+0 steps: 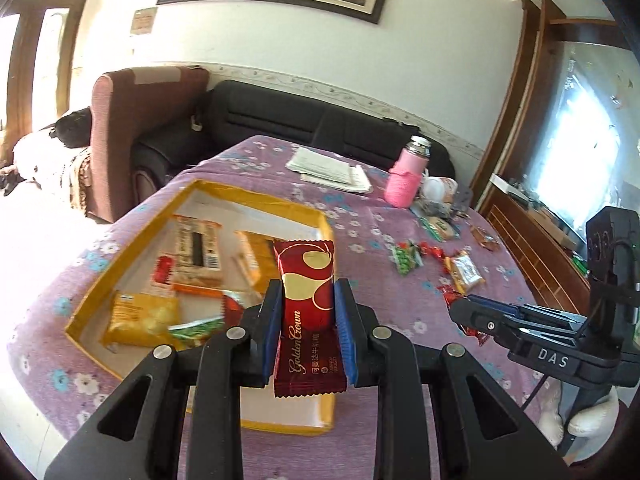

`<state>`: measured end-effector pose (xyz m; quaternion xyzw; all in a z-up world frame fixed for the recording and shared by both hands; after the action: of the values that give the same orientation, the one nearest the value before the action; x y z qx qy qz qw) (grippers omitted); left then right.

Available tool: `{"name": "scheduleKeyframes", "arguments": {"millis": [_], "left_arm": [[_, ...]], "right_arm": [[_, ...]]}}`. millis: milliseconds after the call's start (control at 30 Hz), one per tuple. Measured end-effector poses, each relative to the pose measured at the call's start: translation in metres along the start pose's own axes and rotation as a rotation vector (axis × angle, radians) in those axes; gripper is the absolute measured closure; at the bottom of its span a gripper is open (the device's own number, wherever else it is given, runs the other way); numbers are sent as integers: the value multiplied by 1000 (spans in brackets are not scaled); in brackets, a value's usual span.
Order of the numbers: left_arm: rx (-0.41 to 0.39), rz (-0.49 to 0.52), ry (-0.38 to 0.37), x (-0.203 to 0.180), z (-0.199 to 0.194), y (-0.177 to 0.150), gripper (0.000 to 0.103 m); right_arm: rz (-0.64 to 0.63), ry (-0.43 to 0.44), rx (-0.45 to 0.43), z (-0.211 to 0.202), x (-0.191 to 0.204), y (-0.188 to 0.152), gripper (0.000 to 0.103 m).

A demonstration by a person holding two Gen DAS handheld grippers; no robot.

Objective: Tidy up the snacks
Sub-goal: 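Carry the red candy and red-gold candy bar over the yellow tray with both tools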

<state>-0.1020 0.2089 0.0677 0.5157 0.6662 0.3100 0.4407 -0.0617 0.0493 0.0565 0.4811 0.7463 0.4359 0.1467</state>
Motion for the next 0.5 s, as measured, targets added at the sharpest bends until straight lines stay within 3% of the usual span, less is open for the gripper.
{"name": "scheduleKeyframes", "arguments": {"millis": [500], "left_arm": [[41,-34,122,72,26,-4,80]], "right_arm": [[-85,79,115,77,73,-6,78]]}}
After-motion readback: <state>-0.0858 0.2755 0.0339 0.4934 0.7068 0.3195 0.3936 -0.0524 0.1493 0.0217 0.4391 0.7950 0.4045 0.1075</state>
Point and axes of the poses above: each gripper's, at about its wrist camera, not at the fingertips, and z roughly the way its jaws point, x to its left, y to its top, the point moved 8 cm from there along z, roughly the way its jaws point, and after that the axes turned 7 degrees about -x, right-handed, at the moved point
